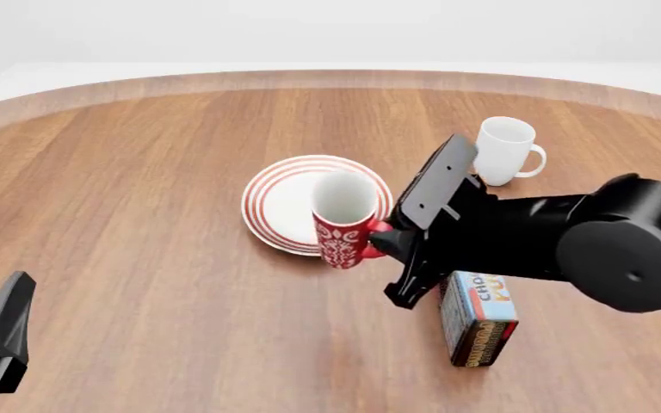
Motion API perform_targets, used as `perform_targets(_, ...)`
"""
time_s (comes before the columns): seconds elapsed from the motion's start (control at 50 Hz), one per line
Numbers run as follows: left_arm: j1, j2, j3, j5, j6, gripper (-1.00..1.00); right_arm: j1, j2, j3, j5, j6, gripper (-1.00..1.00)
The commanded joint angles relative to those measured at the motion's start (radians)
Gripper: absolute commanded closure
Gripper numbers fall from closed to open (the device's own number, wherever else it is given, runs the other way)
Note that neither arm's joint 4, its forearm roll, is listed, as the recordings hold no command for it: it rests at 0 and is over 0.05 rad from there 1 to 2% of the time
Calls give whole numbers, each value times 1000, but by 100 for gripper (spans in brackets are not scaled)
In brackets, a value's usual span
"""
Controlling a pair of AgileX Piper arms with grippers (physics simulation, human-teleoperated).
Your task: Pick up the red mug and put it on the plate
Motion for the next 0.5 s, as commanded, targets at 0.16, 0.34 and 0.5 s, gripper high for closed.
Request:
perform_targets(0.16, 0, 0, 0, 0, 0, -100, -64, 63, -54, -58, -17, 100)
perform_targets(0.34, 0, 0, 0, 0, 0, -100, -89, 112, -71, -110, -31, 100)
perform_targets(0.5, 0, 0, 0, 0, 0, -100, -109, 146, -81, -156, -32, 100)
